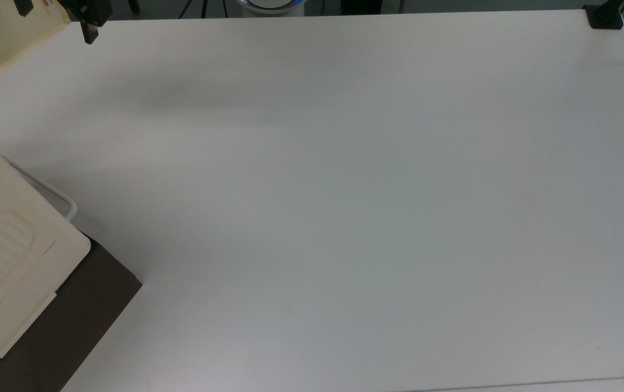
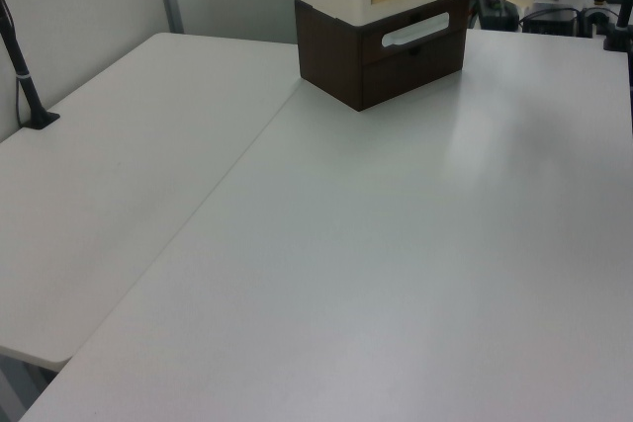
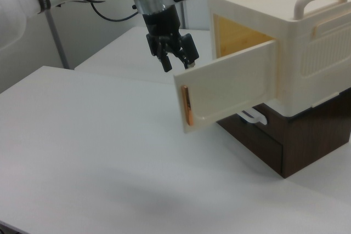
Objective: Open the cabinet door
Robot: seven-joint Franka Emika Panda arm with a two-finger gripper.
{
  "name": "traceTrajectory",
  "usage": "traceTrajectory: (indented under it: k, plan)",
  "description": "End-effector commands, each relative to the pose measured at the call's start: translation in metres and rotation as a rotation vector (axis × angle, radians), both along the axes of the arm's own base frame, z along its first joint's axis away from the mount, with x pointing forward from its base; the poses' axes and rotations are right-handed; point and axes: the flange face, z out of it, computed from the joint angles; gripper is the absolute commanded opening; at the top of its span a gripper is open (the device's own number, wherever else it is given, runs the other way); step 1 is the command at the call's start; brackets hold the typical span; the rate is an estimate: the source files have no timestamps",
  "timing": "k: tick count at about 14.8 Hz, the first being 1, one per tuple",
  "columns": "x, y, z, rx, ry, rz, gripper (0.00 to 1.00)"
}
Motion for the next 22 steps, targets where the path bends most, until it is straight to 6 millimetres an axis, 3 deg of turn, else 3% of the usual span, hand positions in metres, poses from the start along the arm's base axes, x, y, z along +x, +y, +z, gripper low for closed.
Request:
traceTrajectory:
  k: [1, 3, 7, 10, 12, 16, 22]
  plan:
    - [-0.001, 0.024, -0.002, 0.073, -0.016, 0.053, 1.00]
    - [0.006, 0.046, -0.003, 0.150, -0.047, 0.082, 1.00]
    - [0.016, 0.118, -0.011, 0.172, -0.018, 0.198, 1.00]
    - [0.011, 0.164, -0.019, 0.170, 0.015, 0.232, 1.00]
    - [0.002, 0.182, -0.026, 0.167, 0.035, 0.247, 1.00]
    - [-0.006, 0.197, -0.033, 0.089, 0.092, 0.300, 1.00]
    - [-0.007, 0.194, -0.035, 0.078, 0.114, 0.297, 1.00]
